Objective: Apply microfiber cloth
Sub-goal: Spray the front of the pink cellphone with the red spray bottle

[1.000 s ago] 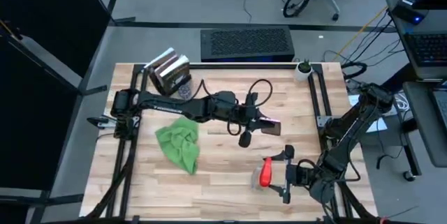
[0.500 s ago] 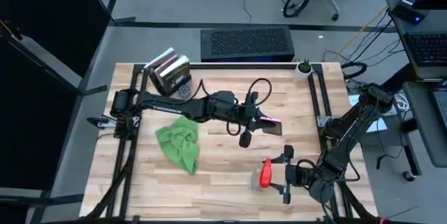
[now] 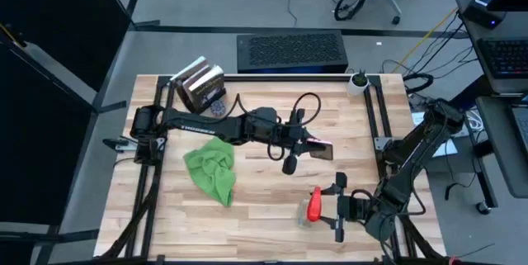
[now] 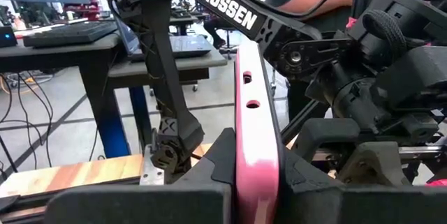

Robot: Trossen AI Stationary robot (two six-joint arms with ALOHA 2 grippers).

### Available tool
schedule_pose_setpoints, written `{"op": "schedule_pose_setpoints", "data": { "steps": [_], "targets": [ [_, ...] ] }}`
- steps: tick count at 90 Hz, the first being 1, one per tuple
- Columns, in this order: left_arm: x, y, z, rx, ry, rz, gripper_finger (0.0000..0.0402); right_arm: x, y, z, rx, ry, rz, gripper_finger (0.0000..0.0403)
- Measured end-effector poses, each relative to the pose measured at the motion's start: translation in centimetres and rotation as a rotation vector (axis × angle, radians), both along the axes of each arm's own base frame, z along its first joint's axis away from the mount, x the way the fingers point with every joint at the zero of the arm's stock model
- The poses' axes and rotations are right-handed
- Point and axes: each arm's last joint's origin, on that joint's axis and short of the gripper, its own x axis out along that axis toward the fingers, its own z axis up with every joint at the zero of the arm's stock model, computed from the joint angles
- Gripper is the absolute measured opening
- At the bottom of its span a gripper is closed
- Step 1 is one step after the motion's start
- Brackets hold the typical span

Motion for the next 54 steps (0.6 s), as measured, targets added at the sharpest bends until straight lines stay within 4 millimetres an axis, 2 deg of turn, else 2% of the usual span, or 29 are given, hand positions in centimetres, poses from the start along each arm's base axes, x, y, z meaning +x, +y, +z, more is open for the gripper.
{"op": "schedule_pose_setpoints", "data": {
  "steps": [17, 28, 54],
  "targets": [
    [-0.07, -0.05, -0.83, 0.001, 0.087, 0.000, 0.0011, 0.00, 0.00, 0.00, -0.002, 0.000, 0.000, 0.0271],
    [-0.03, -0.05, -0.86, 0.001, 0.083, 0.000, 0.0011, 0.00, 0.00, 0.00, -0.007, 0.000, 0.001, 0.0269],
    [0.00, -0.02, -0.88, 0.000, 0.081, 0.000, 0.0011, -0.01, 0.04, -0.03, -0.009, 0.010, 0.020, 0.0234]
  ]
}}
